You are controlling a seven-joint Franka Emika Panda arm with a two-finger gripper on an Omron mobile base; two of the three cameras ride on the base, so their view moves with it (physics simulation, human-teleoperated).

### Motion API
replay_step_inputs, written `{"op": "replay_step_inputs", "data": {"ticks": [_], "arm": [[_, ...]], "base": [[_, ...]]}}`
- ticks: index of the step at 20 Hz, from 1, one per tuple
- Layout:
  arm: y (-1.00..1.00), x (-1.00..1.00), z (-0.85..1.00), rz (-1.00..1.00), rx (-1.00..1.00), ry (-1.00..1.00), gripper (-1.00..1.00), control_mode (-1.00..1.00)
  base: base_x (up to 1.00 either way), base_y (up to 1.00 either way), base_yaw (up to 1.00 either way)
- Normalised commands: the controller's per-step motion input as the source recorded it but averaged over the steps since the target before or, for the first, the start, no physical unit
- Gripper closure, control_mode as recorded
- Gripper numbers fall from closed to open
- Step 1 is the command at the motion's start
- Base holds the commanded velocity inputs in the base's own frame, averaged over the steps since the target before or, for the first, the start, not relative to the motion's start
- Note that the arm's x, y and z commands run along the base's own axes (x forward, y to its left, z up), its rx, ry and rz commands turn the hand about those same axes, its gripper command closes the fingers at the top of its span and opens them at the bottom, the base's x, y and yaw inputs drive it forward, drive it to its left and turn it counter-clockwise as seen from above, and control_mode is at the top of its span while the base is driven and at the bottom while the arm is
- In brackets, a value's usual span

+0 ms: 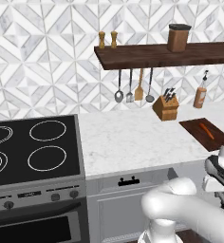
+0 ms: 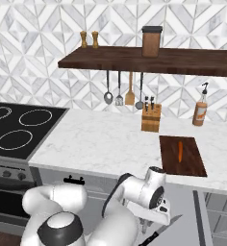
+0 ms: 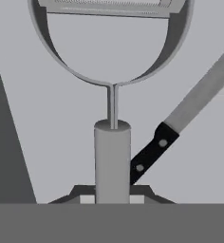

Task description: Place the appropriate cutting tool for cutting the carrot skin on the cutting board.

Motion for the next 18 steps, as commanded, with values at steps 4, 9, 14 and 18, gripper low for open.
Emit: {"op": "replay_step_inputs", "data": {"ticks": [4,9,14,18], "arm": [[0.00,-0.96,1.00,0.00,-0.05,-0.08,1.00,-1.00],[-0.04,-0.55,1.00,-0.01,-0.11,-0.12,1.00,-1.00],[-0.14,-0.02,1.00,0.00,-0.10,-0.12,1.00,-1.00],[-0.26,0.30,0.93,0.01,-0.01,-0.07,1.00,-1.00]], "base": [[0.00,0.00,0.00],[0.00,0.00,0.00],[0.00,0.00,0.00],[0.00,0.00,0.00]]}}
